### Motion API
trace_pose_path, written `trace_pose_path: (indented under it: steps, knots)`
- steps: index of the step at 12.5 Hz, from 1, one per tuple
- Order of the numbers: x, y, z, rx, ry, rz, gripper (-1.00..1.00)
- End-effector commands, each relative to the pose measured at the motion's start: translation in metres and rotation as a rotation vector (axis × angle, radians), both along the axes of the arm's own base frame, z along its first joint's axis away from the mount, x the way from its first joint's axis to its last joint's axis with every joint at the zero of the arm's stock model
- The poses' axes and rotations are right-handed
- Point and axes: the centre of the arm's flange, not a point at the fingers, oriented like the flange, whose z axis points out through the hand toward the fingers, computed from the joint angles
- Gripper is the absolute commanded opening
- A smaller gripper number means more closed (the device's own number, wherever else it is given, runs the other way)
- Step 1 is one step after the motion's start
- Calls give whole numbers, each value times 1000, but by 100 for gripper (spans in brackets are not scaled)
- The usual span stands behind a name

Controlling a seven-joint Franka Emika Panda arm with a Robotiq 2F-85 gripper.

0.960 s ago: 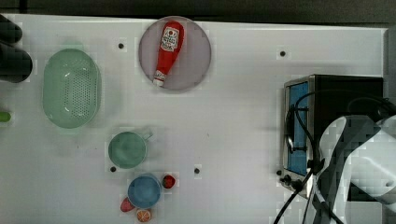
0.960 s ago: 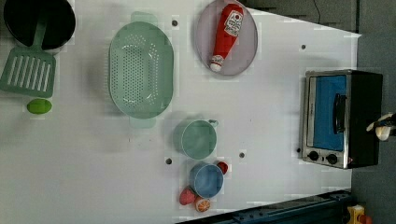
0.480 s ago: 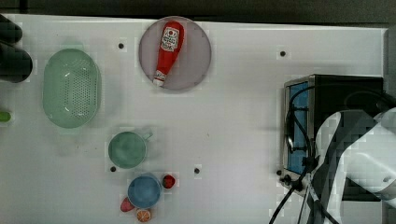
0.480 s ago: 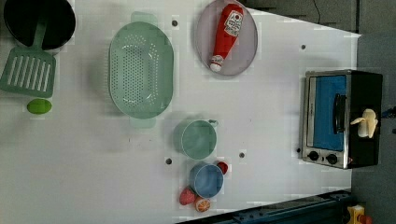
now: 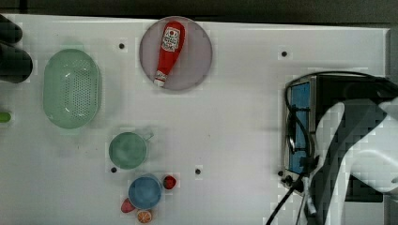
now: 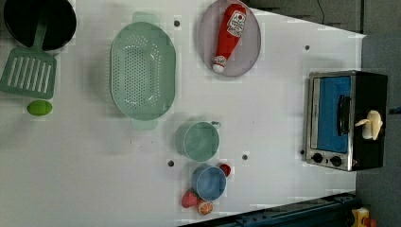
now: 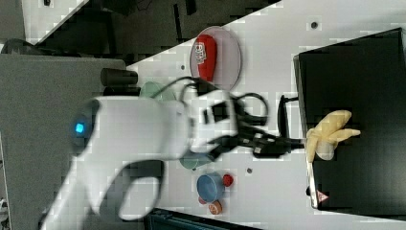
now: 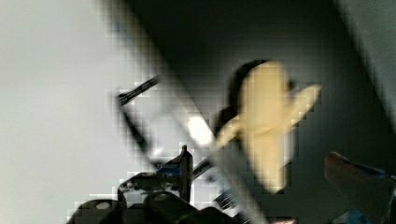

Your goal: Pick banana from table and place on oven.

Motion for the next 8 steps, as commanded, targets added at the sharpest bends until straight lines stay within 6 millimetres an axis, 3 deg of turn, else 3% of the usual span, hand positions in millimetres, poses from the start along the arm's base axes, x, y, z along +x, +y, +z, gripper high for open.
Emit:
trace_pose_path:
  steps: [1,4,6,8]
  knots:
    - [36,115,60,39,-70,68,100]
    - [47,204,92,34,-153,-119,100]
    - [41,241,109,37,-185,-295,100]
    - [18,262,115,28,-111,-428,100]
